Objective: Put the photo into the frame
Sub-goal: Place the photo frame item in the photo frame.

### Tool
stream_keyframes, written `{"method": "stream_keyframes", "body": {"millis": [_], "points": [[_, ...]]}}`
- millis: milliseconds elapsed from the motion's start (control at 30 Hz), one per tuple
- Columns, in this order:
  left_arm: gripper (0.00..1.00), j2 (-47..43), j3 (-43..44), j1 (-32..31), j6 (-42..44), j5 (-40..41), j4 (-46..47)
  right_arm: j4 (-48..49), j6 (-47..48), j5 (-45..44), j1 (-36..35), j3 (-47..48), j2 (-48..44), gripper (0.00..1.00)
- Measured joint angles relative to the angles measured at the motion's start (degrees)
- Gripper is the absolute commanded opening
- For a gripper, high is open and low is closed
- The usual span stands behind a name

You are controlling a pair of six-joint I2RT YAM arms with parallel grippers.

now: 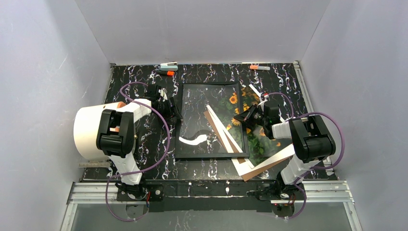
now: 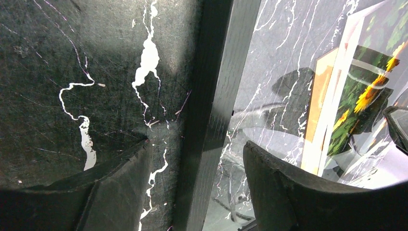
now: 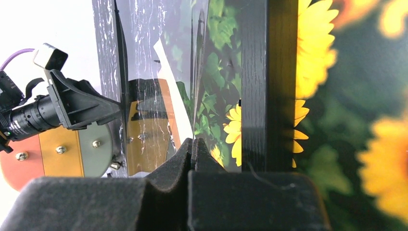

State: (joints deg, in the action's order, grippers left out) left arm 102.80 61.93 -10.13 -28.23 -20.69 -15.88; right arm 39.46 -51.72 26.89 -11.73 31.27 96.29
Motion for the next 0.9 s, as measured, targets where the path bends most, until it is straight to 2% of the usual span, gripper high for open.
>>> {"method": "stream_keyframes", "body": {"millis": [333, 900], "points": [[0.59, 0.2, 0.0, 0.0, 0.2, -0.1, 0.1, 1.4, 1.0, 2.8, 0.4, 1.1, 3.3, 0.01], [0.57, 0.3, 0.0, 0.0, 0.8, 0.2, -0.1, -4.2, 7.0, 5.9, 0.5, 5.3, 3.6, 0.01]]}}
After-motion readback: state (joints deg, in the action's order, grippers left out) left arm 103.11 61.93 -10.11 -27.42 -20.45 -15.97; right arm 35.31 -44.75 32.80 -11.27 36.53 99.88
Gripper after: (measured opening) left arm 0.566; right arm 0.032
